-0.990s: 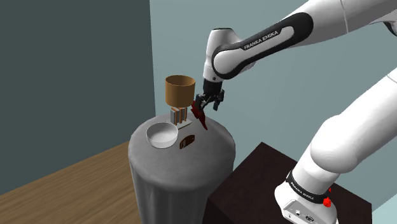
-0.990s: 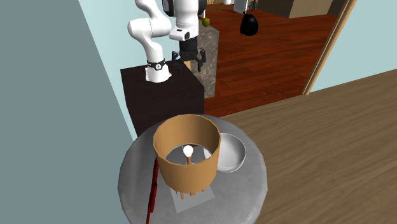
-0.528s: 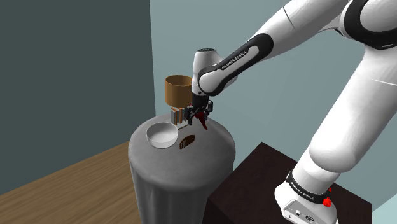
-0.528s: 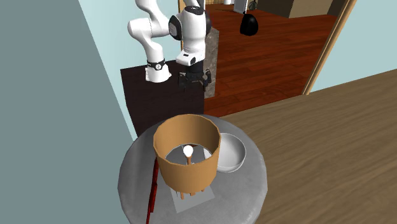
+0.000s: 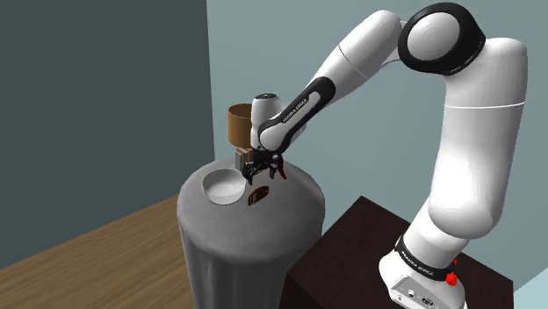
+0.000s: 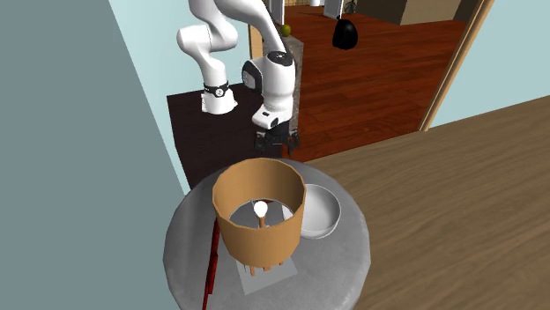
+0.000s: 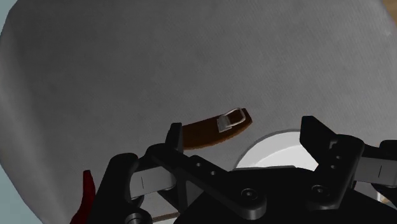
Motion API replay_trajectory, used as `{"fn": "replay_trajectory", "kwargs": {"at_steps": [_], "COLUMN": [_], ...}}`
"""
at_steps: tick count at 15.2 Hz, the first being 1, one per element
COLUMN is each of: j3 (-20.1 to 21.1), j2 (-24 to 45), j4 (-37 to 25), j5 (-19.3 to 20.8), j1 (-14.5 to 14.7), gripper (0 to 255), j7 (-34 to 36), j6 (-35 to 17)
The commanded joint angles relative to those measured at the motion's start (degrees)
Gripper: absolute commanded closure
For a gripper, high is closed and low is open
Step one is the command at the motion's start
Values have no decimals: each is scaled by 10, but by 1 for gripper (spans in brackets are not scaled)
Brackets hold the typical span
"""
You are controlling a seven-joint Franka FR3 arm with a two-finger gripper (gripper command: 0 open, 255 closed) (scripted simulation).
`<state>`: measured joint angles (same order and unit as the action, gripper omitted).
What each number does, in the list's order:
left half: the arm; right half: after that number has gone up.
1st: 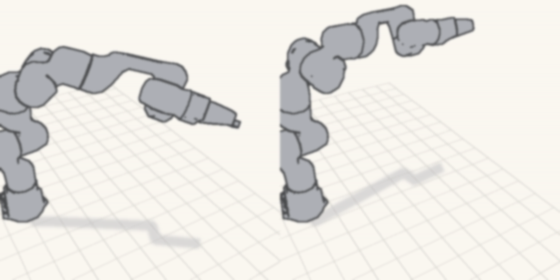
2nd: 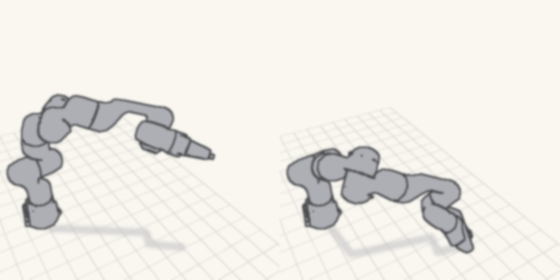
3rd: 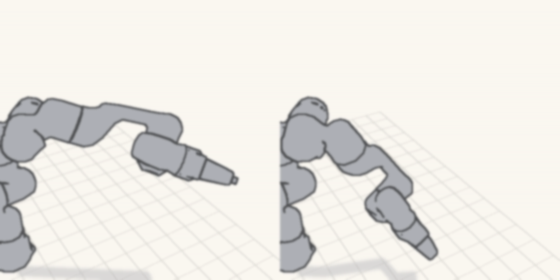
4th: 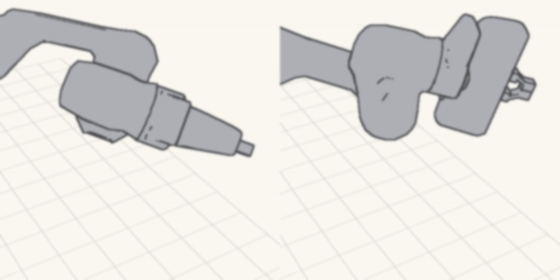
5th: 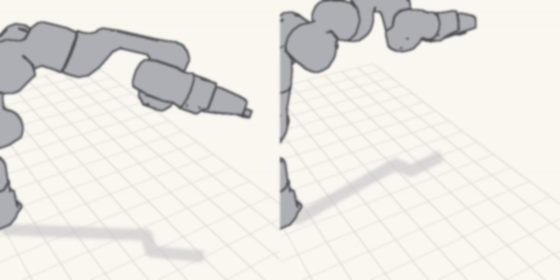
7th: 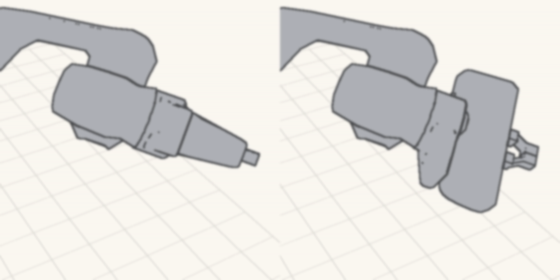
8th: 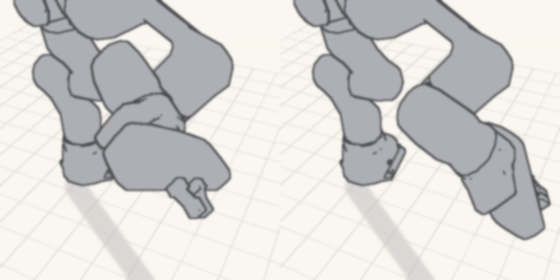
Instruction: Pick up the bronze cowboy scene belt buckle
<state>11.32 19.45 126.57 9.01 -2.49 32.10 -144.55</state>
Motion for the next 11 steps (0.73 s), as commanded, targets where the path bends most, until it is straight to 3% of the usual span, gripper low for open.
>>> {"fn": "replay_trajectory", "kwargs": {"at_steps": [1, 6, 11], "j3": [-11, -38, -44], "j2": [50, 163, 191], "j4": [-34, -126, -135], "j5": [15, 30, 36], "j1": [10, 30, 34], "gripper": [0, 0, 0], "j7": [23, 61, 65], "j6": [-12, -27, -46]}}
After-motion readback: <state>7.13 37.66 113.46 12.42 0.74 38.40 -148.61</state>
